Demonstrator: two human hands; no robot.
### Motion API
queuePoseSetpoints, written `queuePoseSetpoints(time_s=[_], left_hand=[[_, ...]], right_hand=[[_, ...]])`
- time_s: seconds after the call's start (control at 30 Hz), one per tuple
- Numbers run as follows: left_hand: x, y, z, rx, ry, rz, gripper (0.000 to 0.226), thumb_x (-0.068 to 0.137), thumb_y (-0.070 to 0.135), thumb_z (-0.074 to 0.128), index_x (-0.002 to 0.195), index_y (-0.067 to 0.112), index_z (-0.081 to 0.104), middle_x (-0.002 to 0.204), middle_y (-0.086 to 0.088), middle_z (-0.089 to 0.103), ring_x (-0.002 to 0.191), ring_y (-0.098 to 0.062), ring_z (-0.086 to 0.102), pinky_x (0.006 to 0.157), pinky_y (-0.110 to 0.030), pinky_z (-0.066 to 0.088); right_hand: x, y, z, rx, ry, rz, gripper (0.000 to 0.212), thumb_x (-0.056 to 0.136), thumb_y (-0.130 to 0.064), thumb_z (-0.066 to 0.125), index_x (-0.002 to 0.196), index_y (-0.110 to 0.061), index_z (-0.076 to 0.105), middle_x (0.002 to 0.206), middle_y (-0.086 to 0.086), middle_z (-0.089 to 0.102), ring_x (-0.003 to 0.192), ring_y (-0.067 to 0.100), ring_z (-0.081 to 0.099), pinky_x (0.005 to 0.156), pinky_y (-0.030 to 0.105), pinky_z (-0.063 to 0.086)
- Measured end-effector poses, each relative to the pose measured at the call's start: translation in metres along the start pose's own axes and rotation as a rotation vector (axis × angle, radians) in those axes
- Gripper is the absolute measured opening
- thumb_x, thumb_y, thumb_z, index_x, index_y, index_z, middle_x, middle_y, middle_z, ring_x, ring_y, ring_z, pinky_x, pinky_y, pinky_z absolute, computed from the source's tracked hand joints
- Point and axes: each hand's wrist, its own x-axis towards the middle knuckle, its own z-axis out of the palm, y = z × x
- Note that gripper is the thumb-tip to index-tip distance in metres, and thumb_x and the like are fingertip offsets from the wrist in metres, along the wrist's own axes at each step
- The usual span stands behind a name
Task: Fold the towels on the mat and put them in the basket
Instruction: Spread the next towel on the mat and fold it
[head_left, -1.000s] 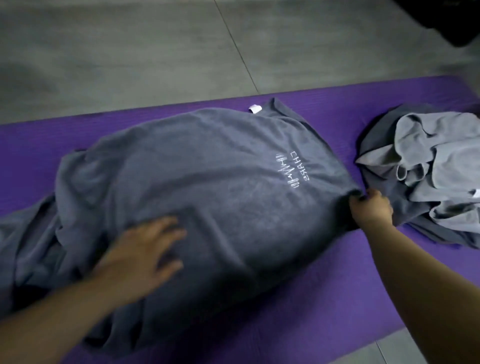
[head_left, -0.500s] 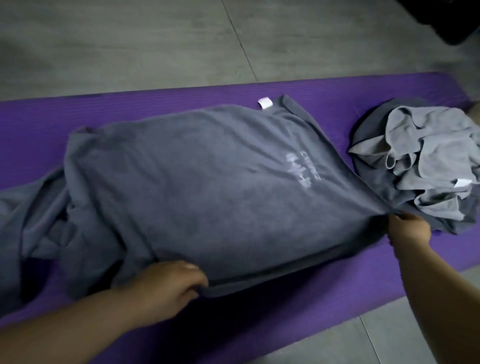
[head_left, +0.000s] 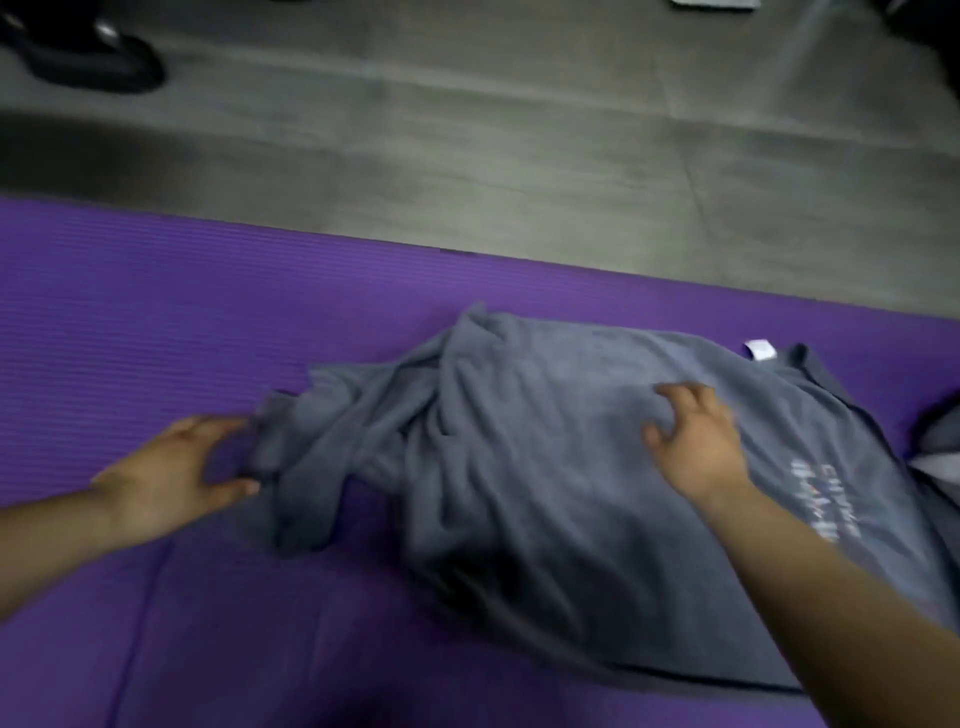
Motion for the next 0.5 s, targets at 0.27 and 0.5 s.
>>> queuePoseSetpoints(time_s=[0.27,0.5], left_hand=[[-0.02,-0.035,0.056,0.053,0.249,0.198,0.047,0.058,0.056,0.036,0.076,0.026,0.066,0.069,0.005,0.067,0.055,-0.018,0.065,0.045,-0.028,0.05],[-0.017,-0.057,0.042,-0.323,0.396,0.253,0.03,0.063,0.05,0.046,0.051,0.025,0.057,0.077,0.014,0.055,0.076,-0.004,0.043,0.064,-0.014,0.019]], right_hand=[[-0.014,-0.237,0.063,-0.101,-0.23,-0.583,0.044,0.088,-0.037,0.05,0.125,-0.013,0.056,0.131,0.01,0.05,0.122,0.027,0.044,0.107,0.031,0.031],[-0.005,-0.303,0.106,-0.349,-0.36,-0.279,0.054,0.093,-0.033,0.047,0.142,-0.017,0.03,0.142,0.01,0.04,0.13,0.027,0.04,0.105,0.034,0.031]])
